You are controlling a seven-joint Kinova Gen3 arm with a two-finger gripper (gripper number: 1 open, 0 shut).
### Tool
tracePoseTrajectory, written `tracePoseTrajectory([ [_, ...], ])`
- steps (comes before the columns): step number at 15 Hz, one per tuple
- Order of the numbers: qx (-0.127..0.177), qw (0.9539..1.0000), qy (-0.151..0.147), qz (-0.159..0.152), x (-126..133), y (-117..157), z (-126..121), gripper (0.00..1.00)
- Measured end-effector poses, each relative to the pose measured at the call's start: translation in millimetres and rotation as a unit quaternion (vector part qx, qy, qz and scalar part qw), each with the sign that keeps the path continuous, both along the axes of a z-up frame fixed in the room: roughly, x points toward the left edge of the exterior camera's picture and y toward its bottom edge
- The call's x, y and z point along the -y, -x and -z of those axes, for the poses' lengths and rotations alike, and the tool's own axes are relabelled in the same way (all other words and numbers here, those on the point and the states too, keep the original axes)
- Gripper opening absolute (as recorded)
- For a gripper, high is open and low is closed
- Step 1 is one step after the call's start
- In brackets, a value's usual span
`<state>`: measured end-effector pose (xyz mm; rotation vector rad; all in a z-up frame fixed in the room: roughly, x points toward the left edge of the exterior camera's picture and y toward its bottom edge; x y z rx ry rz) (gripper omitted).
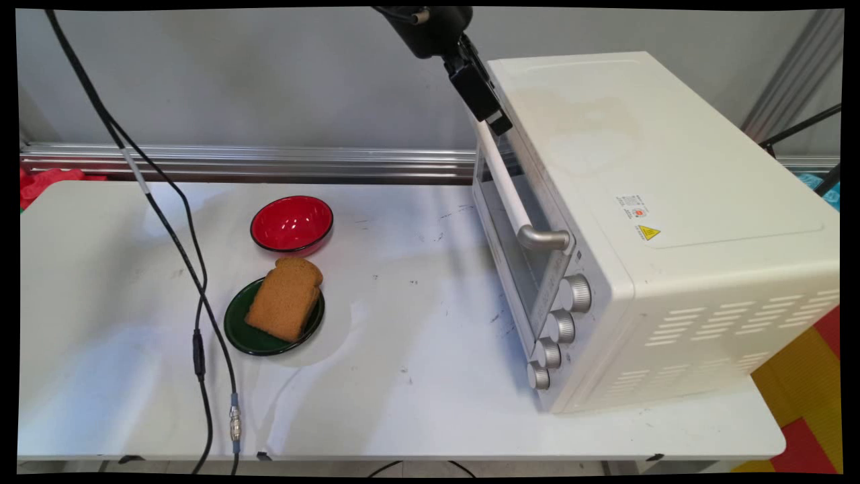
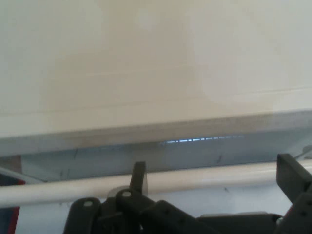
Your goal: Open the oven
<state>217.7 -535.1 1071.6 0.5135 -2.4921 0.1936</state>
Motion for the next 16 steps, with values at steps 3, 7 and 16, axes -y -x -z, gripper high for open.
tracePoseTrajectory([
  [3, 0.002, 0.9999, 0.005, 0.013, 4, 3, 3, 0.00],
  [7, 0.000, 0.9999, 0.005, 0.014, 10, 4, 7, 0.00],
  [16, -0.011, 0.9999, -0.007, -0.007, 25, 6, 33, 0.00],
])
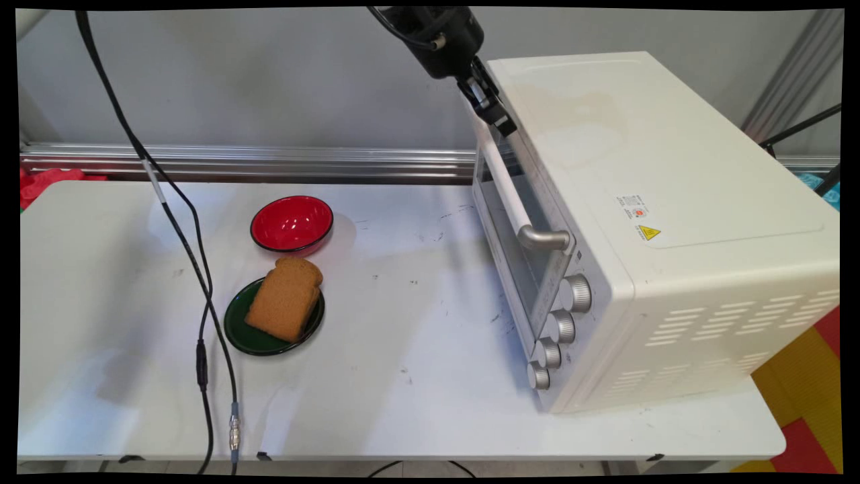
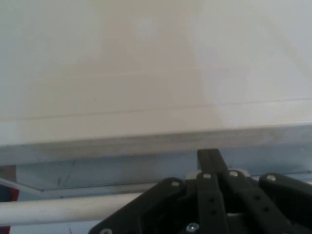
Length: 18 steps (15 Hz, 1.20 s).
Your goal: Open the oven
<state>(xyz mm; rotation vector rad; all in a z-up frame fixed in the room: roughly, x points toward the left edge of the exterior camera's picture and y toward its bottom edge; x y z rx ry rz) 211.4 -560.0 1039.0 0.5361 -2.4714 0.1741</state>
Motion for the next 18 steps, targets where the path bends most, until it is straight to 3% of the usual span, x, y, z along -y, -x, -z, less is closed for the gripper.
tracePoseTrajectory([
  [9, -0.013, 0.9998, -0.009, -0.012, 7, 8, 27, 0.00],
  [18, -0.006, 0.9999, -0.009, -0.009, 7, 4, 48, 0.00],
])
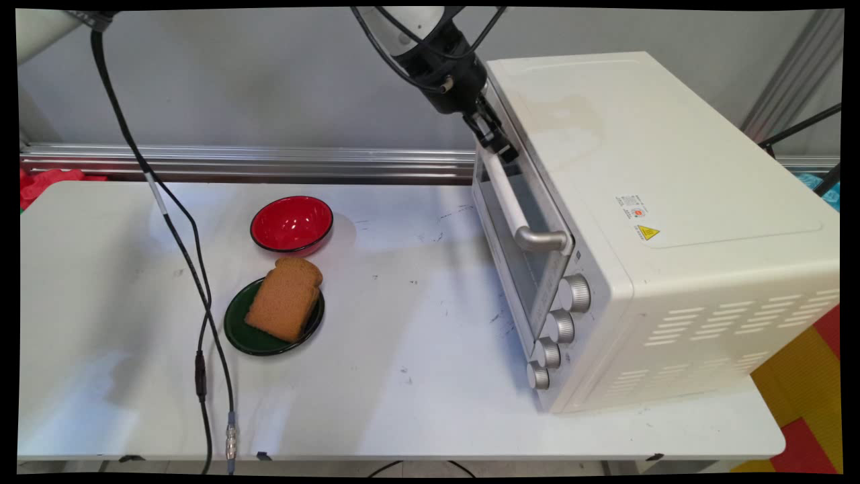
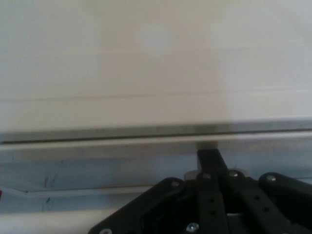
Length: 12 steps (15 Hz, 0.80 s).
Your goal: Open the oven
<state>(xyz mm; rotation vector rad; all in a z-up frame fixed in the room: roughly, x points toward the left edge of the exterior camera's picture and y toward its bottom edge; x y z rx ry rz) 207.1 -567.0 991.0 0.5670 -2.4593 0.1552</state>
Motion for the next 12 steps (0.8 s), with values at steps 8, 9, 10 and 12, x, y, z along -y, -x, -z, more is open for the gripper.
tracePoseTrajectory([
  [8, 0.013, 0.9999, -0.009, 0.004, -10, -38, 24, 0.00],
  [9, 0.014, 0.9999, -0.009, 0.005, -12, -43, 26, 0.00],
  [10, 0.015, 0.9998, -0.010, 0.009, -12, -47, 30, 0.00],
  [12, 0.014, 0.9998, -0.007, 0.013, -15, -57, 35, 0.00],
])
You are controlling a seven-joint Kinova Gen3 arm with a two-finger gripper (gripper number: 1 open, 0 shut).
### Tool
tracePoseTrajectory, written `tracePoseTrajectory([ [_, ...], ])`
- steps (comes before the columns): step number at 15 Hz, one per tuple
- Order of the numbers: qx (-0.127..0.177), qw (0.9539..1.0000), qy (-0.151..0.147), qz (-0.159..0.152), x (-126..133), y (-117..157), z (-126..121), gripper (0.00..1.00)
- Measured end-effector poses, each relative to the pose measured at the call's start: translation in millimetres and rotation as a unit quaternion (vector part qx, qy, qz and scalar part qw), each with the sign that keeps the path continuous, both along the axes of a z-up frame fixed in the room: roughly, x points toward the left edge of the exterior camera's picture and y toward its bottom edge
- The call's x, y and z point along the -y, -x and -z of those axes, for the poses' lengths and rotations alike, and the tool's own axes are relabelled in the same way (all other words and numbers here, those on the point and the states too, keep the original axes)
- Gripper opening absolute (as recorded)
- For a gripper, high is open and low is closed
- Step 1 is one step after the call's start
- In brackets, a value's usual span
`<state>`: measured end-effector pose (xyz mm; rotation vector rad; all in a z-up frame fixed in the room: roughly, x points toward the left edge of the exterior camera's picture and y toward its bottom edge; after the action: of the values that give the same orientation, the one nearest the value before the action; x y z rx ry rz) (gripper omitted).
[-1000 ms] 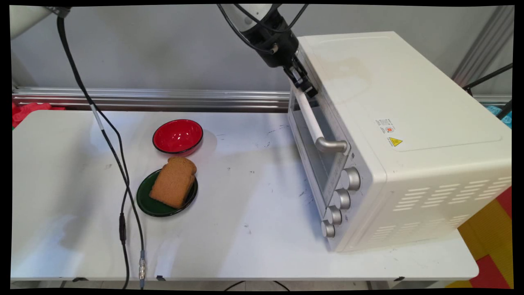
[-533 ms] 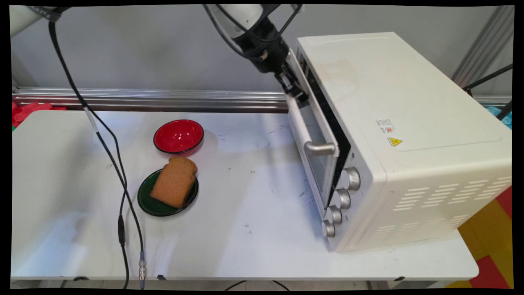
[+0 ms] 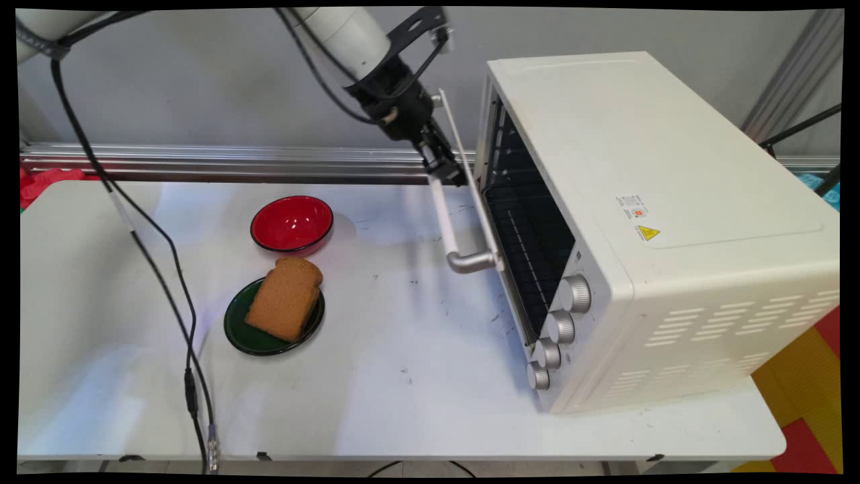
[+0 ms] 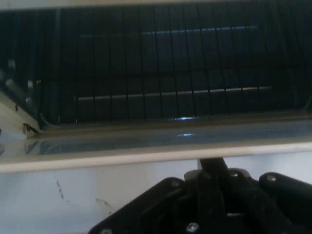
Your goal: Open the oven
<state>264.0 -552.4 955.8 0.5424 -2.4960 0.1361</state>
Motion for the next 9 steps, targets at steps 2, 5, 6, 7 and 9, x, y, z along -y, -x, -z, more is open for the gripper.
tracePoseTrajectory([
  [2, -0.005, 0.9999, 0.005, 0.009, -5, -13, 7, 0.00],
  [5, -0.010, 0.9997, 0.007, 0.022, -9, -27, 17, 0.00],
  [6, -0.011, 0.9995, 0.008, 0.028, -9, -31, 22, 0.00],
  [7, -0.013, 0.9993, 0.007, 0.033, -11, -36, 27, 0.00],
  [9, -0.014, 0.9990, 0.005, 0.042, -17, -44, 36, 0.00],
])
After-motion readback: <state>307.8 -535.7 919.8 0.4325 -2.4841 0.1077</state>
